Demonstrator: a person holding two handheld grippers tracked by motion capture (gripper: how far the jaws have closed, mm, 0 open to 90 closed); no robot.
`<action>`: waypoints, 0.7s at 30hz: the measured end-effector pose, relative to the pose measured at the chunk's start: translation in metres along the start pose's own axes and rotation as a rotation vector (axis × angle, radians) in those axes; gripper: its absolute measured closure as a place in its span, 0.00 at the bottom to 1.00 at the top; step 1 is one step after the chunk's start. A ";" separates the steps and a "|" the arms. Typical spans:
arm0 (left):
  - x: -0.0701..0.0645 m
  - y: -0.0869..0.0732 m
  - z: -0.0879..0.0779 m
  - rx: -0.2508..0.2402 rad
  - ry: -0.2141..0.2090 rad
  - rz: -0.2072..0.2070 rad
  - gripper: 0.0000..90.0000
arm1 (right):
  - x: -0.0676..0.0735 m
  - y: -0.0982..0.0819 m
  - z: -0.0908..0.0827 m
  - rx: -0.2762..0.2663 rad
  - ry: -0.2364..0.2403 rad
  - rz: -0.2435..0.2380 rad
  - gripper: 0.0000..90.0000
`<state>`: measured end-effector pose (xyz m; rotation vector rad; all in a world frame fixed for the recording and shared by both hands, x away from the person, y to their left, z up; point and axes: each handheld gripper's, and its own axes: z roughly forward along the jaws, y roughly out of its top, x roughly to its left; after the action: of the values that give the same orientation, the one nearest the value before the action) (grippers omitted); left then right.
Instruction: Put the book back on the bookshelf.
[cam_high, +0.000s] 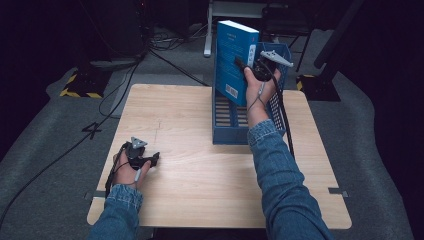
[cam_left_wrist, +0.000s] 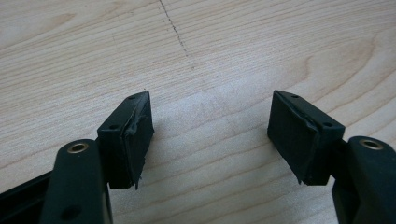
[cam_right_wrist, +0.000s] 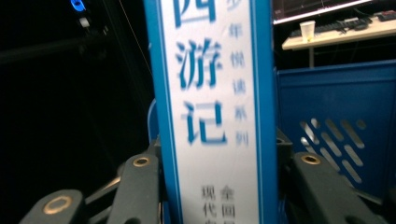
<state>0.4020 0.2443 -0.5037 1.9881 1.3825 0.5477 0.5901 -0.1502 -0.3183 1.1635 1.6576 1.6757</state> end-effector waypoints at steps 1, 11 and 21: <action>0.000 0.000 0.000 -0.001 0.000 0.001 0.35 | 0.002 -0.002 0.002 0.025 -0.010 -0.010 0.67; -0.001 0.001 0.000 0.000 0.001 0.000 0.35 | 0.021 -0.018 0.015 0.154 -0.098 -0.128 0.67; -0.001 0.001 0.001 -0.002 0.001 0.001 0.35 | 0.029 -0.026 0.024 0.266 -0.156 -0.161 0.67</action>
<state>0.4033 0.2429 -0.5037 1.9869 1.3812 0.5500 0.5900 -0.1099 -0.3395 1.2112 1.8594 1.2622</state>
